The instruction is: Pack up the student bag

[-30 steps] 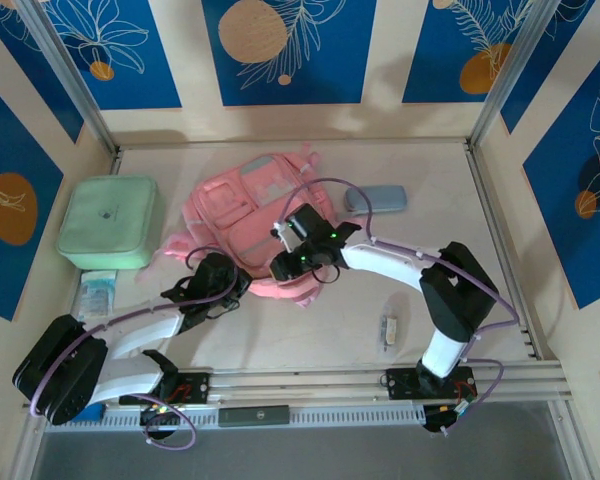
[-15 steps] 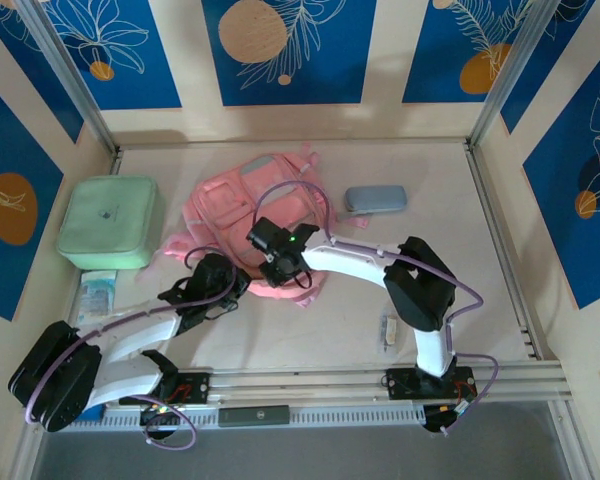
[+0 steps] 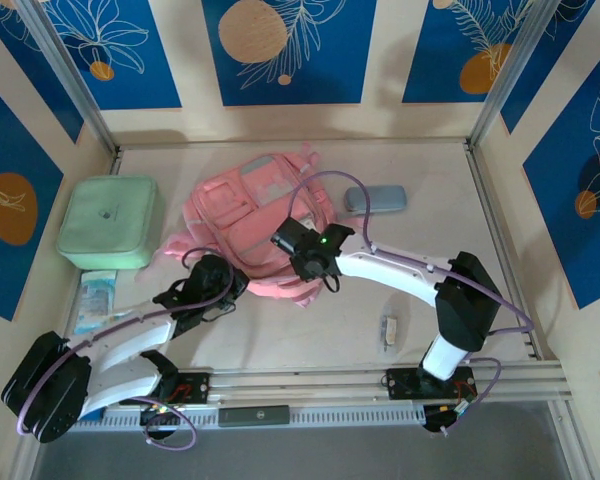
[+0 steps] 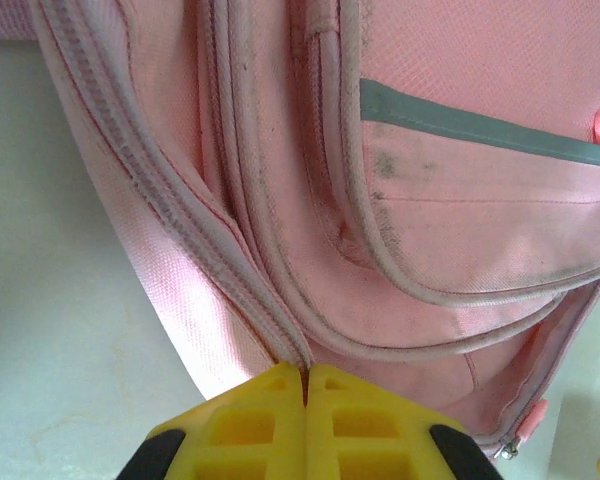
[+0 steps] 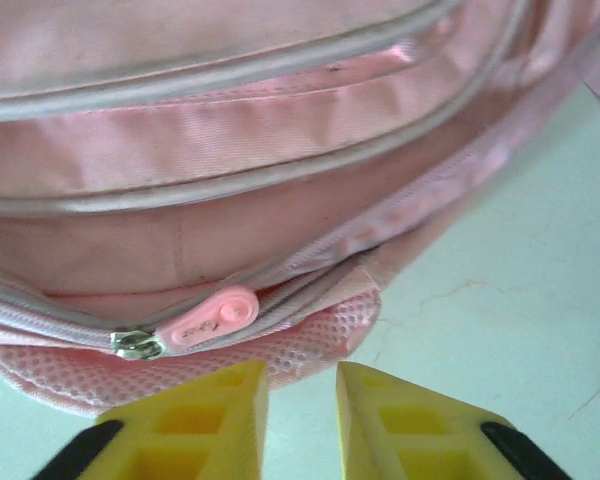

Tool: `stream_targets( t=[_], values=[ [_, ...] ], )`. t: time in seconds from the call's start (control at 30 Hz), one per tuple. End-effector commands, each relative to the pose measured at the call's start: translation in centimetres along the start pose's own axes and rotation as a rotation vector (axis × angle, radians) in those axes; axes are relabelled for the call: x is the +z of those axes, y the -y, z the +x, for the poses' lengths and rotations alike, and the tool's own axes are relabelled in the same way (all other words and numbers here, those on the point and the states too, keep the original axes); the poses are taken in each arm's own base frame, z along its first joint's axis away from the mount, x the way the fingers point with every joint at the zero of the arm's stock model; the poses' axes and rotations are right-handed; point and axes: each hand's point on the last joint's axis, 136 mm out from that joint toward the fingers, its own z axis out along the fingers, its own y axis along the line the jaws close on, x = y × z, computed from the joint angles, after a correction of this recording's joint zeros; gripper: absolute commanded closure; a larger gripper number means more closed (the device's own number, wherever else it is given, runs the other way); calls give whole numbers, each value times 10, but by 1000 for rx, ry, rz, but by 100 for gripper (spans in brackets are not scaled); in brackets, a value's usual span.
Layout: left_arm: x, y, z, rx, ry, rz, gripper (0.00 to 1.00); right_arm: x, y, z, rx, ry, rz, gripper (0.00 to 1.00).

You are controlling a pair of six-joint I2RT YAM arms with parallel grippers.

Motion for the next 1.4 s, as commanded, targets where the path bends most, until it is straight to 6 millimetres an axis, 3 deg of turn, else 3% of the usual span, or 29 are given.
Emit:
stream_targets(
  t=[0.0,0.07,0.17,0.27,0.6,0.87,1.03,1.37],
  values=[
    [-4,1,-9,33,55,-3,100,-9,-15,-1,69,-26,-111,66],
    [-5,4,-11,42,58,-5,100,-8,-25,-2,125,-54,-187,64],
    [-5,6,-11,56,55,-6,100,-8,-24,-5,169,-66,-236,59],
    [-4,9,-11,67,48,-3,100,-10,-37,-7,169,-82,-414,54],
    [-3,10,-11,79,41,-7,100,-4,-32,-17,187,-68,-672,44],
    [2,9,-9,74,30,-11,100,12,-38,-23,177,-61,-768,41],
    [3,11,-9,73,30,-9,100,33,-40,-17,181,-110,-738,41],
    [3,7,-10,78,36,-28,100,34,-51,3,174,-128,-795,40]
  ],
)
